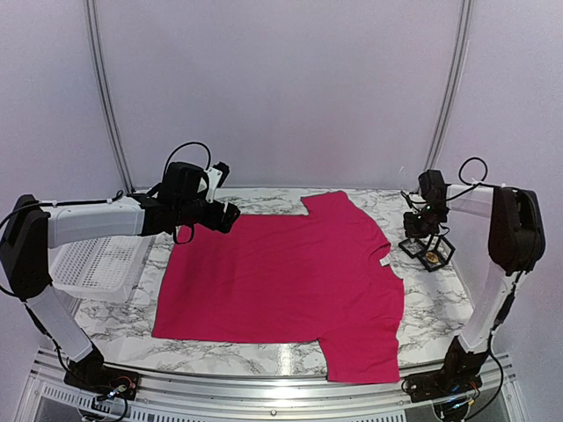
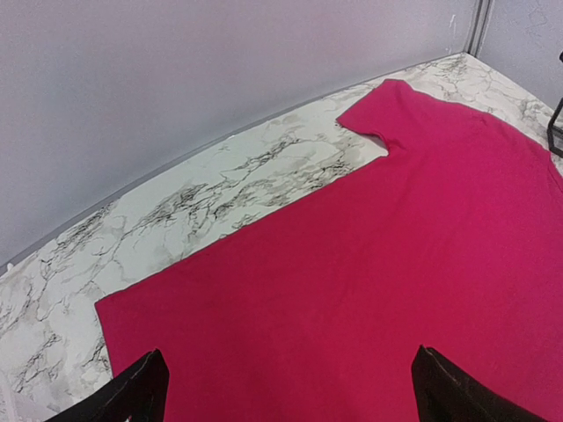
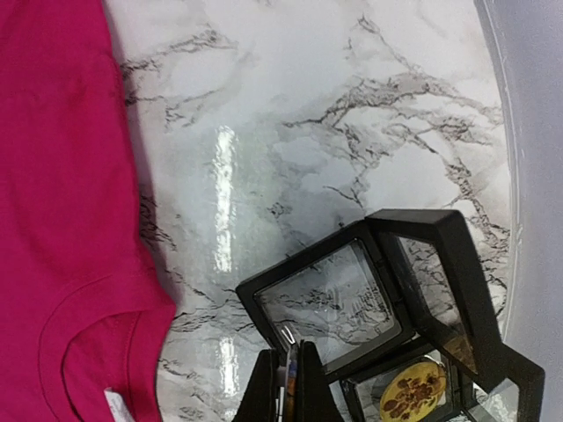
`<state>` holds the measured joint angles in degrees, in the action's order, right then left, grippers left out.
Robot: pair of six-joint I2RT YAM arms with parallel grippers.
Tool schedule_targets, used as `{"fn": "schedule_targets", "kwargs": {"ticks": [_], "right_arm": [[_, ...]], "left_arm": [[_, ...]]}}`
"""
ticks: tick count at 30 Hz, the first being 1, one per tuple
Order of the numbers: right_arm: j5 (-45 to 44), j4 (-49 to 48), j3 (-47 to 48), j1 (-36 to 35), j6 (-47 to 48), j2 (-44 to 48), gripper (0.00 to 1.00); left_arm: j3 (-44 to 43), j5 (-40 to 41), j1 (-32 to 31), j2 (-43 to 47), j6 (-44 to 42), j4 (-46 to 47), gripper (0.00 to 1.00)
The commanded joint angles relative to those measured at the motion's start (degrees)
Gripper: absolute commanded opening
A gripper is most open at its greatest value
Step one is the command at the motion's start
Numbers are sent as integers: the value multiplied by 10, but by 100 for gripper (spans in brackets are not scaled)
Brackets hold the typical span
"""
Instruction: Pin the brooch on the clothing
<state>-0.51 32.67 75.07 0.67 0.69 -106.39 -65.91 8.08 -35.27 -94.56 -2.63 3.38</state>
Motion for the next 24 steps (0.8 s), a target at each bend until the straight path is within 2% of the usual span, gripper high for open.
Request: {"fn": "schedule_targets", "kwargs": {"ticks": [1,4,10,15,19,22,24], "right_arm": [[72,-2,28,-1,18,63,0],[137,-18,27,-5,23,105,0],[320,-90,31,-111,26,181,1],[446,-242,35,-212,-29,229,1],[500,-413,11,-284,-108,250,1],[512,-510,-2,-348,-150,255,1],[512,-536,3,-382,-153,254,1]], "left_arm": [[-21,-36,-2,13,-5,-7,99],[-22,-62,-3,21,-3,-7,99],[-34,-154,-18,49,-5,-14,99],[-62,-238,-67,88,-37,-52,98],[-72,-313,-104,123,-8,-39,96],[-63,-361,-117,150,41,29,93],[-54,-388,-119,169,74,73,90]]}}
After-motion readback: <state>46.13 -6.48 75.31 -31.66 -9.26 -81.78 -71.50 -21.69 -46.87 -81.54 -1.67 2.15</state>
